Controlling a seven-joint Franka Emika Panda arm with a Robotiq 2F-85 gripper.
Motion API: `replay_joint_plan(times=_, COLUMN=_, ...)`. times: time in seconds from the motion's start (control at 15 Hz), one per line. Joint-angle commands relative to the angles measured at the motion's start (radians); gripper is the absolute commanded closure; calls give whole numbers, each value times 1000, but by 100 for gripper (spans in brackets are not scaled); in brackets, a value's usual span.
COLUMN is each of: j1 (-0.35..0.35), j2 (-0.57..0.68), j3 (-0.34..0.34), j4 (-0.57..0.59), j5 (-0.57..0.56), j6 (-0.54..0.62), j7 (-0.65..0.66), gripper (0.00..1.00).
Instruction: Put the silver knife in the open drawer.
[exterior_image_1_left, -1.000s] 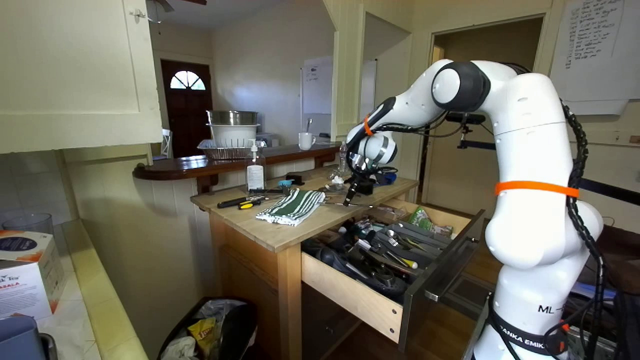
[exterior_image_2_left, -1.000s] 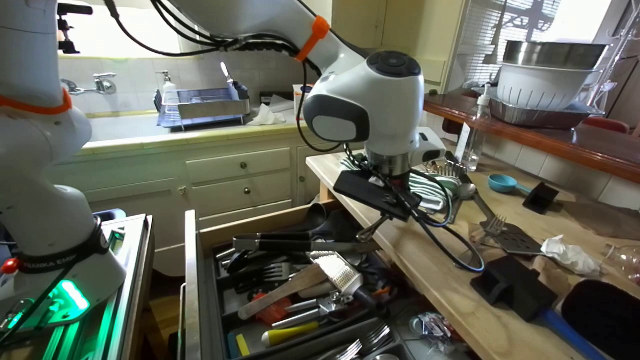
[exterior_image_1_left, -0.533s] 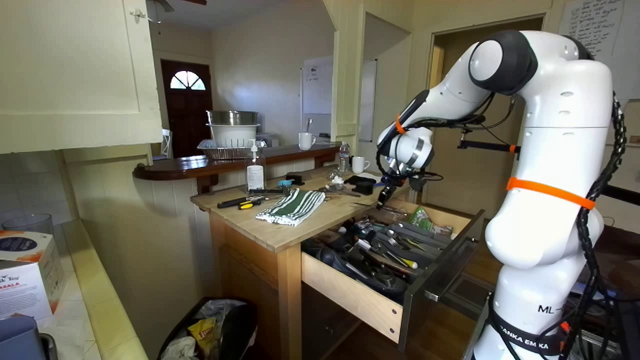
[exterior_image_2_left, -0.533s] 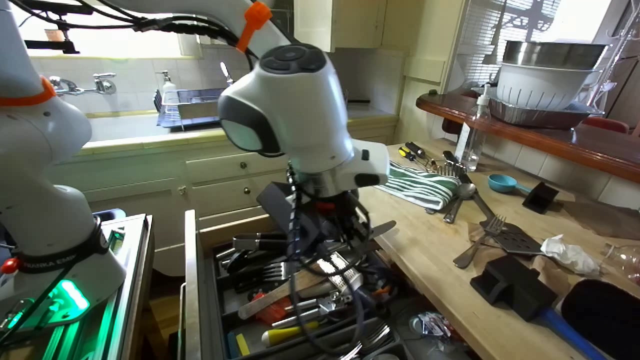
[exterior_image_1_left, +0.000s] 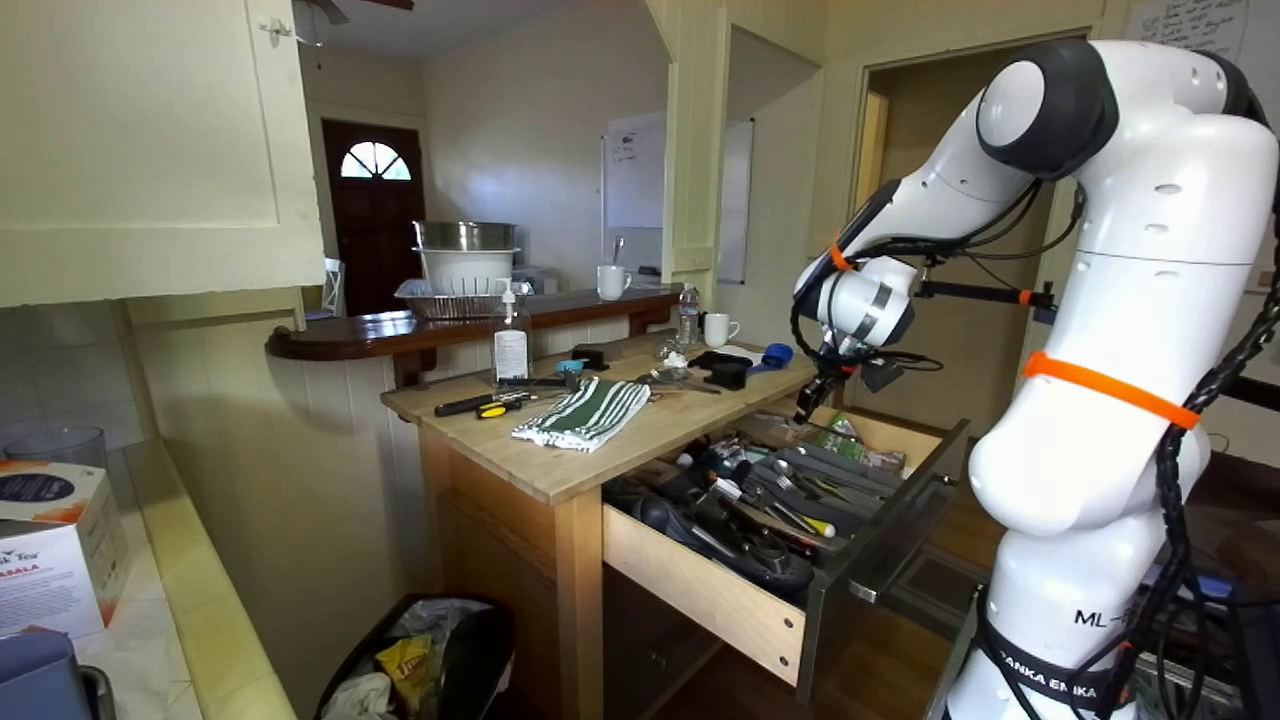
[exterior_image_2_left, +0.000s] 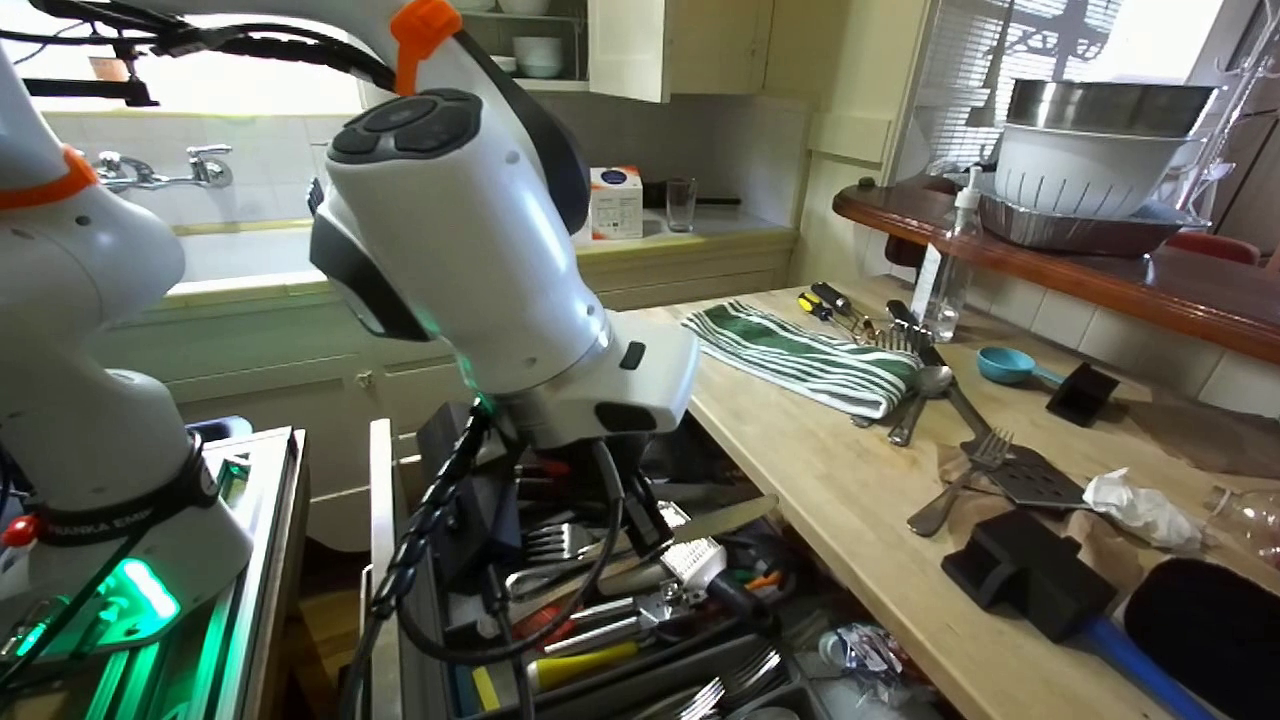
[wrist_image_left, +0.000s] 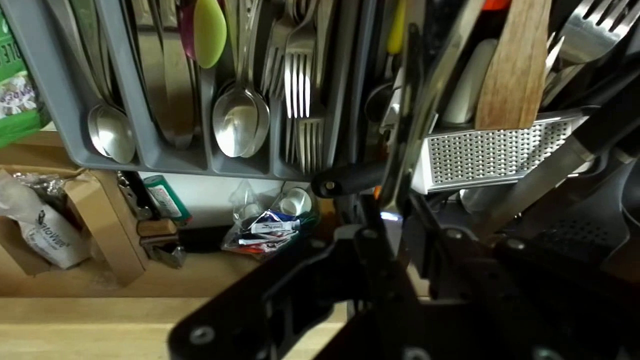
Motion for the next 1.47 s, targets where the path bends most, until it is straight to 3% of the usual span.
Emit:
replay_joint_plan(times=0.0, j1=3, j2=1, j3=2, j4=1, j5=0, j6=0, j7=1, gripper=82)
replay_joint_plan(times=0.07, j1=-6, j2=37, j3=-3, j4=15, j5=-17, j6=8, j7=21, gripper=96)
replay_joint_plan(times=0.27, j1=-44, j2=100, j3=-45, j4=36, j5=-49, j6=-77, j7=38, gripper=96)
replay_joint_plan(times=0.47, j1=-52, j2=165, j3=-102, j4=50, j5=-76, j6=-92, j7=69, gripper=96)
replay_joint_plan(times=0.73, j1=-97, j2=249, j3=-118, j4=115, j5=-38, j6=-122, j7=103, gripper=96)
replay_joint_plan(times=1.07, j1=-173, j2=355, j3=-101, j4=250, j5=-21, j6=-193, j7=103, gripper=96)
replay_joint_plan(times=1.4, j1=-258, j2=467, j3=-11, j4=367, j5=8, j6=-135, j7=-14, gripper=96)
